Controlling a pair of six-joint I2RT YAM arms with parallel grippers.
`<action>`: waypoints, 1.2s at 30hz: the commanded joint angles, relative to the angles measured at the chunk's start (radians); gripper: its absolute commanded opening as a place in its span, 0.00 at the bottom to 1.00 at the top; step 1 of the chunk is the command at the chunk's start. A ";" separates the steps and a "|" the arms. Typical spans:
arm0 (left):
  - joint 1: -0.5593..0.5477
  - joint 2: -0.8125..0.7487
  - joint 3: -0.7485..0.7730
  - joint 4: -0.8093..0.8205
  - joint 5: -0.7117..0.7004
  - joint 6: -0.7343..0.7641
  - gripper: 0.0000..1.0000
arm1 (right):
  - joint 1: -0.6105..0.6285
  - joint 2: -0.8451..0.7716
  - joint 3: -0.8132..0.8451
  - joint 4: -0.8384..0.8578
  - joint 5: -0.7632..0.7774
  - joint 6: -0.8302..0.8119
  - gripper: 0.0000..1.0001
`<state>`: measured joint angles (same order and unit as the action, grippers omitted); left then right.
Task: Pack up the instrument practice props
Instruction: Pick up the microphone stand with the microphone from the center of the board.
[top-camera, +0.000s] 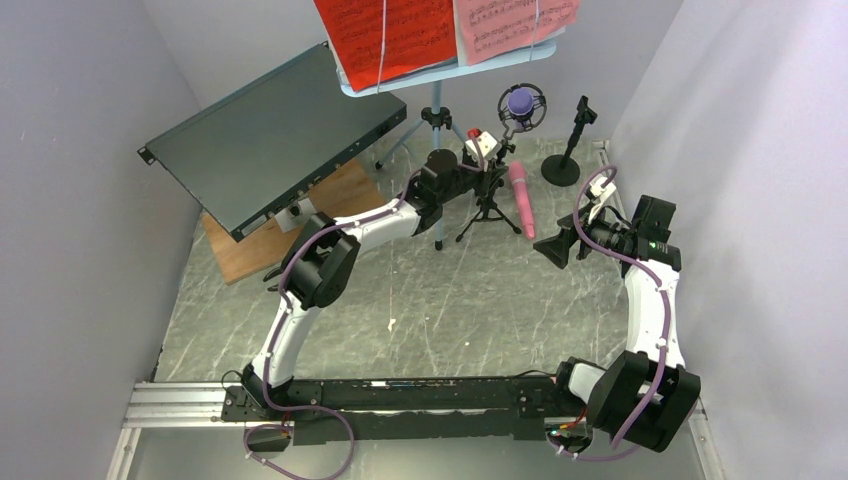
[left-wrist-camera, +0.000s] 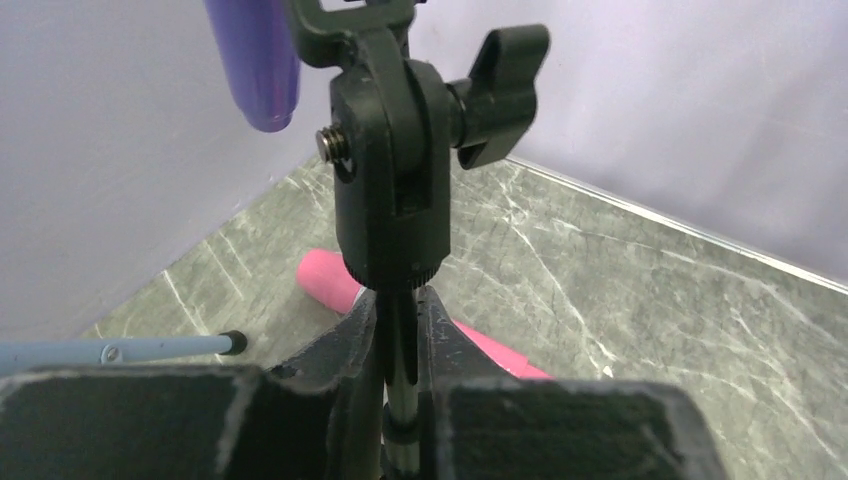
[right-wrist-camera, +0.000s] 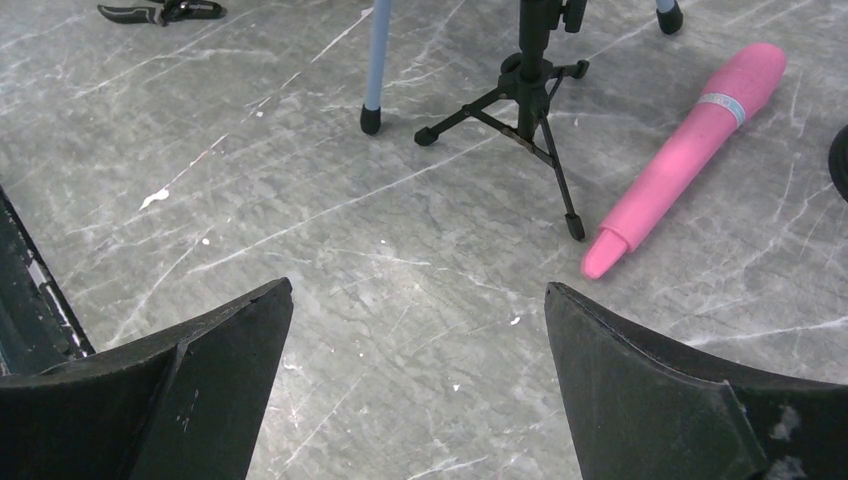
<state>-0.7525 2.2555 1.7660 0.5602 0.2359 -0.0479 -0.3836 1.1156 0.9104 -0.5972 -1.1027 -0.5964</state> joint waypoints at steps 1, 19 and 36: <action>0.001 -0.033 -0.001 0.074 0.030 0.029 0.10 | -0.002 -0.001 0.038 -0.001 -0.034 -0.026 1.00; -0.049 -0.211 -0.122 0.179 0.036 0.010 0.00 | -0.003 -0.006 0.044 -0.024 -0.049 -0.051 1.00; -0.118 -0.409 -0.317 0.200 -0.062 0.021 0.00 | -0.003 -0.011 0.064 -0.125 -0.128 -0.162 1.00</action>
<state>-0.8520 1.9762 1.4776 0.6235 0.2111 -0.0441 -0.3836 1.1156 0.9276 -0.6884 -1.1645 -0.6899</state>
